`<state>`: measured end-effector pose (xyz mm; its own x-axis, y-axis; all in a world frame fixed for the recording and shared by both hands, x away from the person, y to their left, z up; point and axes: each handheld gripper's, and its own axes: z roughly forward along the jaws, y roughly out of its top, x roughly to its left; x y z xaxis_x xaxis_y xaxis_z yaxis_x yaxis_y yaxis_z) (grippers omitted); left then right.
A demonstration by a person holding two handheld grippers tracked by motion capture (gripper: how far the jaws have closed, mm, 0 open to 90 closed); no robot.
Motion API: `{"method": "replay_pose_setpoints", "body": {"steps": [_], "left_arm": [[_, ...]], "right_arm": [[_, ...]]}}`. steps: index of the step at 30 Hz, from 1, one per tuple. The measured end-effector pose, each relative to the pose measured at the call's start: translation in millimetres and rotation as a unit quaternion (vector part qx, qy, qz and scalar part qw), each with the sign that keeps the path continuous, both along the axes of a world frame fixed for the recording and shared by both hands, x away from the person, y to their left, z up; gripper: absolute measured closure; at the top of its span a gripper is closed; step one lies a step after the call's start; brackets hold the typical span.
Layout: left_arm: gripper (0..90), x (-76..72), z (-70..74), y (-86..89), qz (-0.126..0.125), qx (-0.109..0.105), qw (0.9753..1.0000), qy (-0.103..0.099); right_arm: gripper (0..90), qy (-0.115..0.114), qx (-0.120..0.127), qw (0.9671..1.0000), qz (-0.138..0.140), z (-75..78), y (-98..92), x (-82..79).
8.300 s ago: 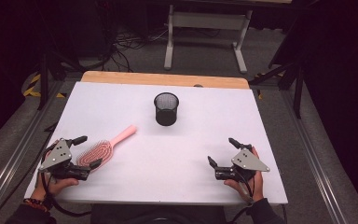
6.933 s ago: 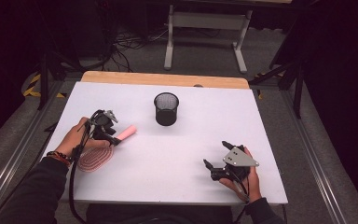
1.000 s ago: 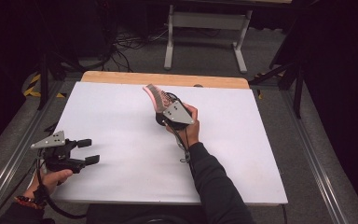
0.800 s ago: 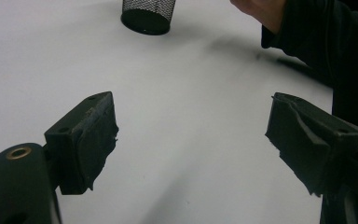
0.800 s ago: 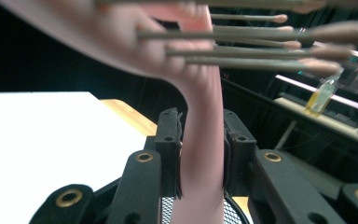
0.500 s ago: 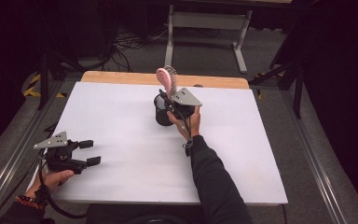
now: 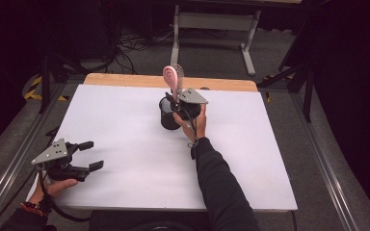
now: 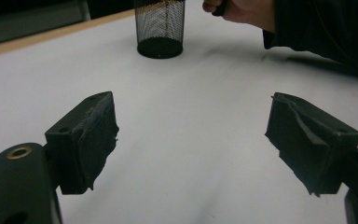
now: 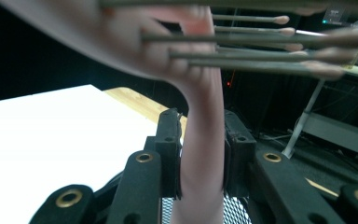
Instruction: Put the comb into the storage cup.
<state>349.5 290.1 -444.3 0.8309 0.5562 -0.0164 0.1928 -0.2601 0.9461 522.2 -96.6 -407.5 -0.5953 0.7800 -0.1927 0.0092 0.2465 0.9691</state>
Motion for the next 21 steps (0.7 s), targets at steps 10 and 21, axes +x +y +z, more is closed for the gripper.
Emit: {"method": "replay_pose_setpoints", "body": {"steps": [10, 21], "left_arm": [[14.8, -6.1, 0.5, -10.4, 0.048, 0.015, 0.996, -0.074], [14.2, 2.3, -8.4, -27.1, 0.04, 0.036, 0.9957, -0.076]], "right_arm": [[72.3, 0.04, 0.006, 0.9992, -0.005, -8.8, -3.5, 6.0], [72.2, 0.074, 0.004, 0.9973, -0.002, -14.4, -5.2, 8.9]]}}
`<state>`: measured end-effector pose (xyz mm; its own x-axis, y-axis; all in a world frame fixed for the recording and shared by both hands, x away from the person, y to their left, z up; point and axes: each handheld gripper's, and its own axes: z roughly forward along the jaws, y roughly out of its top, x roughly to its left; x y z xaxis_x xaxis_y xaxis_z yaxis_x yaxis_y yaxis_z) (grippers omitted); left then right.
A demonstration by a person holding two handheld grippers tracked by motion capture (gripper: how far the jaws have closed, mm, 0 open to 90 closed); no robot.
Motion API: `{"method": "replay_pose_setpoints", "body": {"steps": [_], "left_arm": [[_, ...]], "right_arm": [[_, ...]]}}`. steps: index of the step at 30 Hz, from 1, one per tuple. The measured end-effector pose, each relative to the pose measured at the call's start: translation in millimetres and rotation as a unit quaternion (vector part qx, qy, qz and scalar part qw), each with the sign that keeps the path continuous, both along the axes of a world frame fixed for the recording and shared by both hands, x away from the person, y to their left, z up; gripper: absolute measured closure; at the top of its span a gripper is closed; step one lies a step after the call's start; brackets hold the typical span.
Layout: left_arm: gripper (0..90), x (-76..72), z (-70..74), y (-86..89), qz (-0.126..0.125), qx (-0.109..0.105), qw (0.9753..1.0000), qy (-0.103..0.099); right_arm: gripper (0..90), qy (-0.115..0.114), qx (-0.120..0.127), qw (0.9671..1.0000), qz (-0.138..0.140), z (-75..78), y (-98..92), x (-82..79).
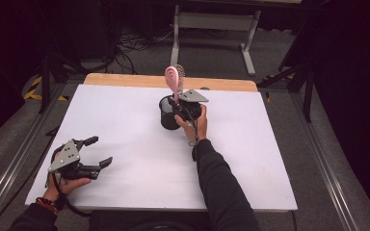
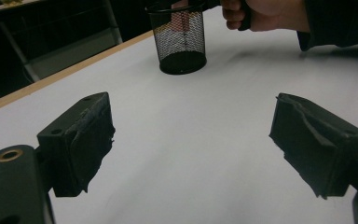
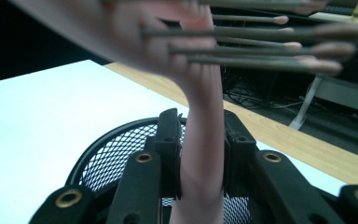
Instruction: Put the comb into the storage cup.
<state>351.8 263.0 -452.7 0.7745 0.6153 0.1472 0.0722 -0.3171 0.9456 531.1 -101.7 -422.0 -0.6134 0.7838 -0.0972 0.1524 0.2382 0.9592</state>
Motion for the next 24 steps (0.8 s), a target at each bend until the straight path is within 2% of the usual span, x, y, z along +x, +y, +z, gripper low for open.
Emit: {"method": "replay_pose_setpoints", "body": {"steps": [7, 9, 17, 18, 20, 24], "left_arm": [[14.7, -0.2, -1.3, -1.9, -0.009, 0.002, 0.9999, 0.009], [14.8, 0.1, -1.3, -2.7, -0.009, 0.004, 0.9999, 0.01], [14.9, 0.4, -1.7, -3.8, -0.014, 0.004, 0.9998, 0.013], [15.0, 0.4, -1.4, -3.9, -0.014, 0.004, 0.9998, 0.014], [15.1, 0.4, -1.3, -3.9, -0.014, 0.003, 0.9998, 0.015], [15.1, 0.3, -0.8, -3.7, -0.016, 0.003, 0.9997, 0.017]], "right_arm": [[72.1, 0.025, -0.002, 0.9997, -0.002, -4.7, -2.2, 2.0], [72.1, 0.027, 0.002, 0.9996, 0.0, -4.6, -2.7, 2.2], [71.9, 0.041, -0.012, 0.999, 0.017, -4.1, 0.5, 3.5], [72.4, 0.042, -0.02, 0.9988, 0.017, -4.8, 3.8, 3.0], [72.4, 0.047, -0.014, 0.9986, 0.02, -5.2, 3.9, 3.6], [72.3, 0.049, -0.016, 0.9985, 0.017, -4.6, 4.5, 4.2]]}}
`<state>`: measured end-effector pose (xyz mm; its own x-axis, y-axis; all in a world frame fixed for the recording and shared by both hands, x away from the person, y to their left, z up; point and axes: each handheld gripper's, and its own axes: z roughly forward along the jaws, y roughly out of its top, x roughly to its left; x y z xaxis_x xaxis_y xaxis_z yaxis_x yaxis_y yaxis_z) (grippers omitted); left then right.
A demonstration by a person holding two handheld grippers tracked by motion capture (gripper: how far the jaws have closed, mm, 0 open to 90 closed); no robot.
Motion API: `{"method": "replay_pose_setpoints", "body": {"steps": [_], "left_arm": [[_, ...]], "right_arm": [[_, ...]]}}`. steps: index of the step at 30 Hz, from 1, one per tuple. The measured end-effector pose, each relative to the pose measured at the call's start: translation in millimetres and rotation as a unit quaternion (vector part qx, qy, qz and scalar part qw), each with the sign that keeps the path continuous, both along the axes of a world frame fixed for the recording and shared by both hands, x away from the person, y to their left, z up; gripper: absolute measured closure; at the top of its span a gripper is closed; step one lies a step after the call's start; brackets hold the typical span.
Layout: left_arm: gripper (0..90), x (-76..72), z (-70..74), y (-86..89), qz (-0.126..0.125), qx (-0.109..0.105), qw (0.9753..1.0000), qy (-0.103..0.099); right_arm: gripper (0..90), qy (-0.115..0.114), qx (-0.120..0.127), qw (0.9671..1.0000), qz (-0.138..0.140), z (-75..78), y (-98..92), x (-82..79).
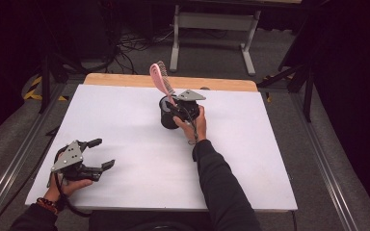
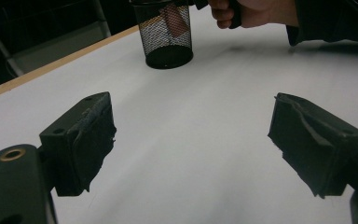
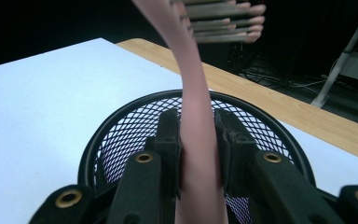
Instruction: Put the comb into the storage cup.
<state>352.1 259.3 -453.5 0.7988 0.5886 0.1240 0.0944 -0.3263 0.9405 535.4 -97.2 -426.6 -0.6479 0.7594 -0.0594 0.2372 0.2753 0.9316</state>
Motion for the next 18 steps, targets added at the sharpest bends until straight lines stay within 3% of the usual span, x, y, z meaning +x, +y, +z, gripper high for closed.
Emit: {"method": "replay_pose_setpoints", "body": {"steps": [13, 18], "left_arm": [[15.5, -0.2, 0.4, 0.1, -0.005, 0.001, 1.0, 0.002], [15.5, -0.1, 0.0, 0.6, -0.003, 0.002, 1.0, 0.002]], "right_arm": [[68.9, -0.006, -0.003, 1.0, -0.007, -0.2, 0.2, -0.5], [63.6, -0.014, -0.005, 0.9998, -0.011, 0.8, 0.3, -1.6]]}}
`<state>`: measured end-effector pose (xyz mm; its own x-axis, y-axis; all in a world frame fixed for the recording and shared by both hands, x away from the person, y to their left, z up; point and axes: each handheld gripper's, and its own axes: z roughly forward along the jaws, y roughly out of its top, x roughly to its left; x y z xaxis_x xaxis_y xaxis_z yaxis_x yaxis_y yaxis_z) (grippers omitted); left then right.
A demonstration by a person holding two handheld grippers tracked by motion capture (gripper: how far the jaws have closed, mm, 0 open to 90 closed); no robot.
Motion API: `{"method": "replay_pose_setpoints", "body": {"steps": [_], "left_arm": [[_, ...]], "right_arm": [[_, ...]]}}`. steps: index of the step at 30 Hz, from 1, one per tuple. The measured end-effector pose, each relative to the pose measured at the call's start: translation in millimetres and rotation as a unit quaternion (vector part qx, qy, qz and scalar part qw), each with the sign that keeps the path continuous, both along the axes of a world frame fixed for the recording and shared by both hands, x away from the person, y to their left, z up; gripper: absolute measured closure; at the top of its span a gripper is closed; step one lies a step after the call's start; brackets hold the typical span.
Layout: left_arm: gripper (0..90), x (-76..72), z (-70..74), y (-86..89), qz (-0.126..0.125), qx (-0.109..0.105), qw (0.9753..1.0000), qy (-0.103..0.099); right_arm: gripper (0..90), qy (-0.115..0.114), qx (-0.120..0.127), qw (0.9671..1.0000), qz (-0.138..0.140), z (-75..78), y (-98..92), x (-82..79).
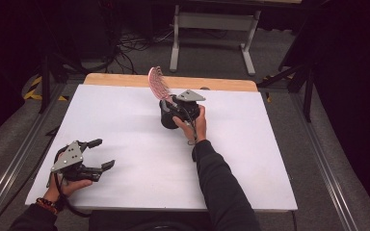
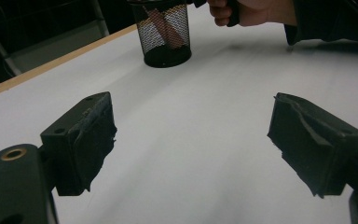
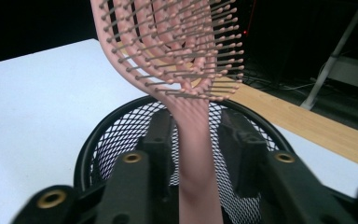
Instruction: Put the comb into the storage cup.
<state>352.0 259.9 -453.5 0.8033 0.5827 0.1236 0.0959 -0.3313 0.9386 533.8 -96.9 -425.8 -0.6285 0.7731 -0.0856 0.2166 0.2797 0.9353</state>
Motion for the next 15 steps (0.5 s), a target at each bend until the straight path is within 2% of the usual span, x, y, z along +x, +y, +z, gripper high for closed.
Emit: {"method": "replay_pose_setpoints", "body": {"steps": [4, 7, 10, 13, 15], "left_arm": [[15.5, -0.4, 0.0, -0.2, 0.0, 0.0, 1.0, -0.002], [15.5, -0.5, -0.1, -0.1, 0.001, 0.0, 1.0, -0.001], [15.5, -0.5, -0.1, 0.1, 0.002, 0.001, 1.0, -0.002], [15.6, -0.4, -0.3, 0.0, 0.003, 0.003, 1.0, -0.002], [16.0, 0.1, -0.5, 0.1, 0.002, 0.003, 1.0, -0.001]], "right_arm": [[62.9, -0.016, 0.004, 0.9999, -0.005, 3.0, -0.4, -2.6], [60.7, -0.022, -0.005, 0.9997, -0.007, 5.3, -0.2, -4.3], [60.6, -0.025, 0.001, 0.9997, -0.007, 6.0, -0.7, -5.5], [59.3, -0.037, -0.004, 0.9992, -0.014, 6.7, -0.4, -7.3], [56.9, -0.044, 0.002, 0.9989, -0.017, 8.6, -1.3, -8.5]]}}
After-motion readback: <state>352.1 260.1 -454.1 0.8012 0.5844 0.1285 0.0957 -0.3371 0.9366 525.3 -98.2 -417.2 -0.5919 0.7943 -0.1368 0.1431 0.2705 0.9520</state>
